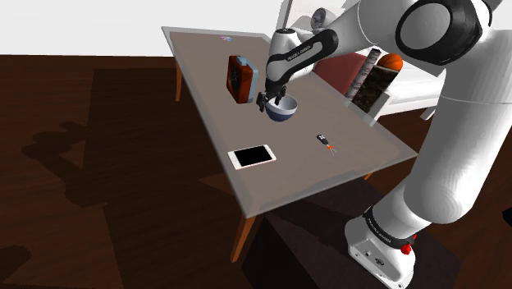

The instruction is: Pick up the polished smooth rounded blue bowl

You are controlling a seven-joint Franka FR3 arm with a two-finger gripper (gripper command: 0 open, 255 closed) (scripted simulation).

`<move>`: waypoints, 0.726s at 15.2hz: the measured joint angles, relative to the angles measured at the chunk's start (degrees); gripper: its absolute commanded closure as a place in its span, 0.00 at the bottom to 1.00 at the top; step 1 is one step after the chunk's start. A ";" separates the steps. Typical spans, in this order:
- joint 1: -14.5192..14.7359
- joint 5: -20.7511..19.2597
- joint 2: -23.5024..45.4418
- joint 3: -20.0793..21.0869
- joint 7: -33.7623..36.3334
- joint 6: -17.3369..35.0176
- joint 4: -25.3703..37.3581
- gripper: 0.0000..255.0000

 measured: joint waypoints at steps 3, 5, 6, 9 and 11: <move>0.00 -0.03 0.13 -0.01 0.05 0.32 -0.17 1.00; 0.00 -0.04 0.12 -0.02 0.05 0.36 -0.17 1.00; 0.00 -0.05 0.10 -0.02 0.05 0.37 -0.16 1.00; 0.00 -0.06 0.04 -0.04 0.05 0.38 -0.19 1.00; 0.00 -0.07 0.12 -0.03 0.07 0.39 -0.11 1.00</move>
